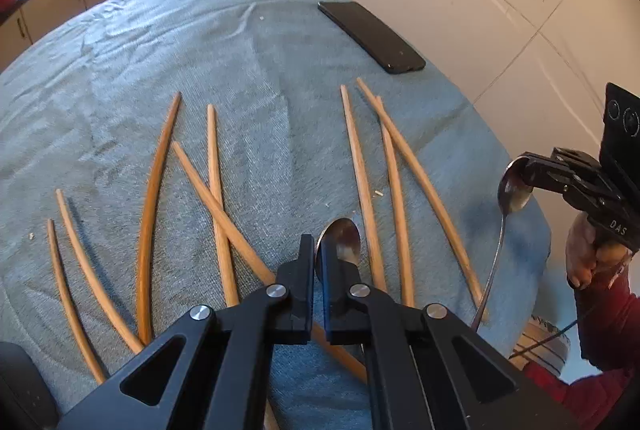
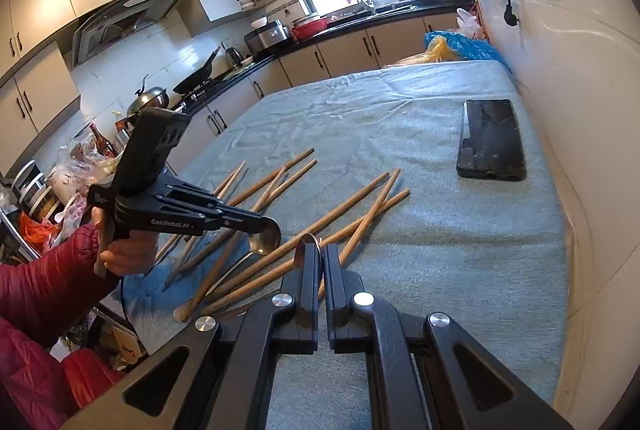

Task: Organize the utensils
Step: 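Close the left tool on the second metal spoon while the right tool holds its spoon, then carry both held spoons up and over the black utensil holder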

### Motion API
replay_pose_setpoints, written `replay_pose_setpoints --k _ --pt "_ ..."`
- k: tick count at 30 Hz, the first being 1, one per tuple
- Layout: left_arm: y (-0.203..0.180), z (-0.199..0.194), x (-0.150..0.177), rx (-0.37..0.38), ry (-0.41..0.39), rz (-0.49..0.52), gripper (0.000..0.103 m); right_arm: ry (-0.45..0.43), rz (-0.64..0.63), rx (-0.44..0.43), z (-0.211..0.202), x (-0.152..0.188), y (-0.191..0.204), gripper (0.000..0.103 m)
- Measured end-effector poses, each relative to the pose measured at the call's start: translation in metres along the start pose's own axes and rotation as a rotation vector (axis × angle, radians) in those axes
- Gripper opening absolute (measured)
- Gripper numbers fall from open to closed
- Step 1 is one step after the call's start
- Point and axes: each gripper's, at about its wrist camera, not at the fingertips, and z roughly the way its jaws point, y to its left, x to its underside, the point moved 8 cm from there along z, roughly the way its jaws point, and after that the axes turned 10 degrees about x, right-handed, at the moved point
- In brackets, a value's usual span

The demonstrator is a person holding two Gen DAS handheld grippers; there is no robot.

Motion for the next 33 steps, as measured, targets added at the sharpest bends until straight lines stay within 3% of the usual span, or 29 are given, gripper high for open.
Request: replay_pose_setpoints --k 5,11,18,27,33 --pt "-0.006 -0.025 -0.006 -0.067 -0.090 -0.003 0.002 -0.036 -0.010 0.062 -0.011 -0.002 -0.001 0.003" --pt "-0.011 -0.070 -0.012 -0.254 -0.266 -0.002 0.002 -0.114 -0.021 0.218 -0.030 -0.018 -0.003 0.003" --pt "-0.013 -0.112 -0.017 -0.337 -0.402 -0.034 0.002 -0.196 -0.016 0.383 -0.042 -0.033 0.002 0.003" --pt "-0.010 -0.153 -0.008 -0.367 -0.491 -0.073 0.002 -0.210 -0.026 0.400 -0.043 -0.046 0.017 0.003" --pt "-0.003 -0.206 0.005 -0.404 -0.569 -0.084 0.002 -0.222 -0.084 0.380 -0.040 -0.063 0.050 0.003"
